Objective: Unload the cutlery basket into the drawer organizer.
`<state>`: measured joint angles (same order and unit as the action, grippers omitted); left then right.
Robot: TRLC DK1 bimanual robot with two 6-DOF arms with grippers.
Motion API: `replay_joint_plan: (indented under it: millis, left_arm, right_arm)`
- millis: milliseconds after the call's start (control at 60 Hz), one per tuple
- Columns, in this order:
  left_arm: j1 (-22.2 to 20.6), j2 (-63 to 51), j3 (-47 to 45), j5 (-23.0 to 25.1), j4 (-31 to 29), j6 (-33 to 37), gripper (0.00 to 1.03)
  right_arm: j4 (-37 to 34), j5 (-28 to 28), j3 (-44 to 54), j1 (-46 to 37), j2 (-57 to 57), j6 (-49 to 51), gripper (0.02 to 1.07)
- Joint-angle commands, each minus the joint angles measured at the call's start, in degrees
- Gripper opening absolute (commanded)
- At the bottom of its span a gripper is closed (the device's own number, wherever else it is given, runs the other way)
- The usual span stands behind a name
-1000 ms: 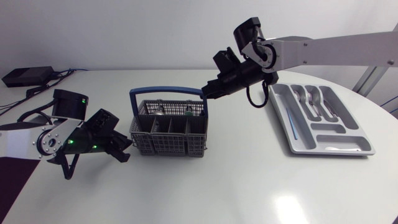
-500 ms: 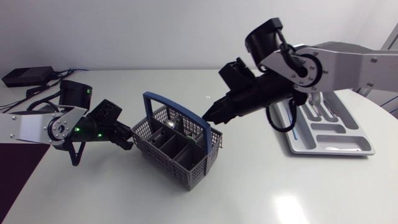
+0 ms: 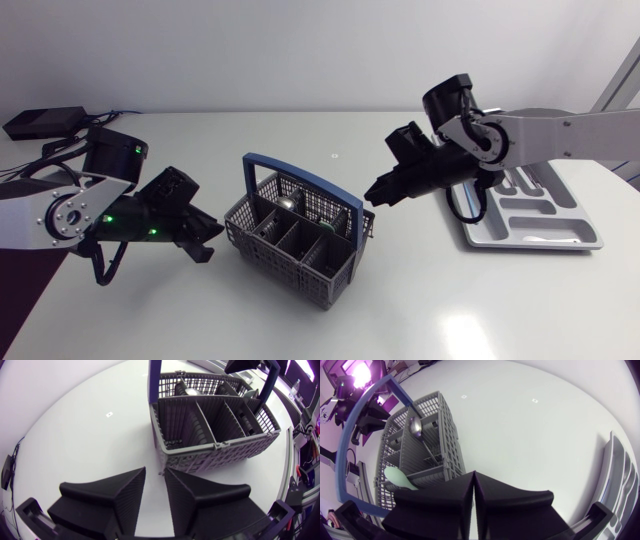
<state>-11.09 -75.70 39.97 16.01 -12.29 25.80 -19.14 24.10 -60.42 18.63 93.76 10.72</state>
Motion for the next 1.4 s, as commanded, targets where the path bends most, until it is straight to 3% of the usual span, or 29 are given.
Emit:
replay_joint_plan:
  millis: [0, 133, 333, 467, 767, 1017, 1383]
  left_arm:
    - [1.3, 0.4, -1.6, 0.2, -1.1, 1.4, 0.29]
    - [3.0, 4.6, -1.8, 0.8, -5.5, 1.9, 0.29]
    - [-4.1, 5.8, -3.1, 1.9, -8.2, 1.4, 0.29]
    - [-6.8, 1.2, -1.5, 1.8, -5.4, 0.8, 0.29]
    - [-3.4, -12.8, 7.8, 1.4, 2.0, 0.7, 0.29]
    - [-3.8, -22.0, 18.6, 1.4, 2.1, -1.0, 0.29]
    - [-5.6, -27.7, 24.7, 1.3, 1.7, -2.1, 0.29]
  right_arm:
    - [0.6, -0.2, -0.5, -0.2, 2.5, 0.6, 0.09]
    - [0.6, 0.1, -1.2, -1.0, 4.2, 1.7, 0.09]
    - [0.4, 1.0, -0.5, -1.2, 5.3, 2.3, 0.09]
    - [-0.7, 2.3, 0.6, -1.1, 4.5, 2.7, 0.09]
    - [-3.4, 3.9, 8.0, 1.7, -3.7, 3.8, 0.09]
    - [-4.9, 4.6, 11.0, 7.4, -7.8, 2.3, 0.09]
    - [-4.3, 4.1, 10.9, 16.7, -7.4, 0.2, 0.09]
